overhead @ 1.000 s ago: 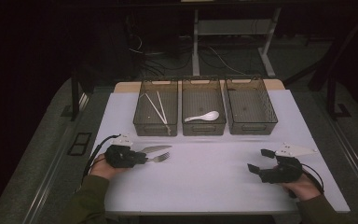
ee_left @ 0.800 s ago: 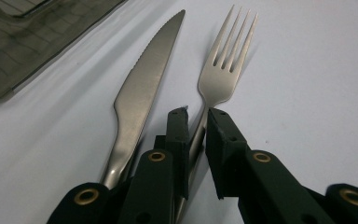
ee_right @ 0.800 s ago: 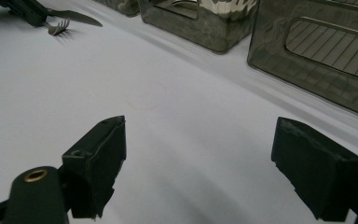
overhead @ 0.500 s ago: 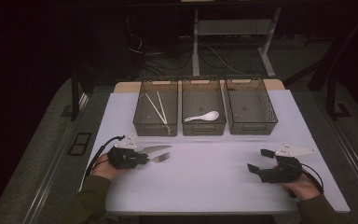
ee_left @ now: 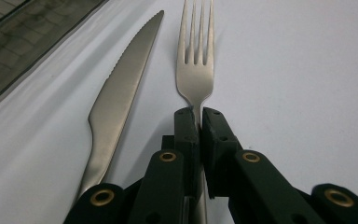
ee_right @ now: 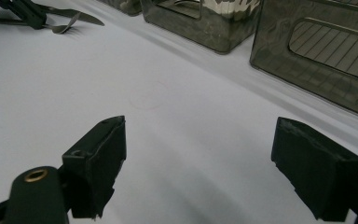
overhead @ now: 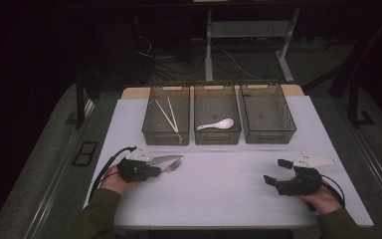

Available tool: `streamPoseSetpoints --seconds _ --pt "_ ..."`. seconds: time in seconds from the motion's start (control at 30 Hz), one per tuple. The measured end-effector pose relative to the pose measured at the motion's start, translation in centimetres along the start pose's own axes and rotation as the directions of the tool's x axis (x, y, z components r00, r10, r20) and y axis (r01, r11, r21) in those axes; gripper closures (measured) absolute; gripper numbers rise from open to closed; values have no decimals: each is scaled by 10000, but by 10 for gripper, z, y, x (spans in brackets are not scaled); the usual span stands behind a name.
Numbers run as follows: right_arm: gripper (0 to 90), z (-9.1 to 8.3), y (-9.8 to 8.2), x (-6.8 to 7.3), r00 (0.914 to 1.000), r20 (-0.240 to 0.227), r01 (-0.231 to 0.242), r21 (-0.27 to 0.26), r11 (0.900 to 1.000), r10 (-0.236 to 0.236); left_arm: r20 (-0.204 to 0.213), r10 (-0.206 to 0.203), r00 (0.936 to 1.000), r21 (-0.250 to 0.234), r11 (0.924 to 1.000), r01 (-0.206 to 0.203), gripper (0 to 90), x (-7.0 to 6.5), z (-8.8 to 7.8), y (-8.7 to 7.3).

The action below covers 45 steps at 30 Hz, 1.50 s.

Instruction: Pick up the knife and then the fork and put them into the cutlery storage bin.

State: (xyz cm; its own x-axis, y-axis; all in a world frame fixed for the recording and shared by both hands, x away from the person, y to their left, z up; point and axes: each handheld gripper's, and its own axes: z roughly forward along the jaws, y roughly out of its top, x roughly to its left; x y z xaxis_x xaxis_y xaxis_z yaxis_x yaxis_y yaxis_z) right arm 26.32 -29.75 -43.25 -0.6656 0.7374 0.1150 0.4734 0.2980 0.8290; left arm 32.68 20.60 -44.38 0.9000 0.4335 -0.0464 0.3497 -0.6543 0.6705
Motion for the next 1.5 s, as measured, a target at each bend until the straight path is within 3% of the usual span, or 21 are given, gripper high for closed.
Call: streamPoseSetpoints --seconds 0.23,0.47,0.57,0.87,1.13,1.3,1.5 --pt "177 -1 0 0 10000 -33 -13 -21 10000 13 77 -542 9985 -233 9983 543 850 -1 -1 2" --pt "177 -1 1 0 10000 -60 -73 -18 10000 73 -265 -1082 9938 -923 9901 1053 851 -10 -9 18" --pt "177 -1 2 -1 9998 -106 -160 5 9999 160 -459 -1060 9933 -1049 9894 1007 851 -17 -10 26" --pt "176 -4 5 -2 9988 -306 -384 68 9992 386 -525 -865 9949 -1545 9850 775 852 -36 -11 50" --pt "162 -9 18 -4 9955 -815 -499 -175 9986 483 -617 -594 9963 -1881 9810 469 852 -51 -8 70" --pt "217 -6 28 -2 9910 -1220 -561 -61 9984 549 -636 -487 9968 -2003 9791 350 852 -60 -2 83" --pt "255 0 44 5 9875 -1510 -515 -327 9981 460 -598 -262 9979 -2118 9772 130 852 -71 6 98"
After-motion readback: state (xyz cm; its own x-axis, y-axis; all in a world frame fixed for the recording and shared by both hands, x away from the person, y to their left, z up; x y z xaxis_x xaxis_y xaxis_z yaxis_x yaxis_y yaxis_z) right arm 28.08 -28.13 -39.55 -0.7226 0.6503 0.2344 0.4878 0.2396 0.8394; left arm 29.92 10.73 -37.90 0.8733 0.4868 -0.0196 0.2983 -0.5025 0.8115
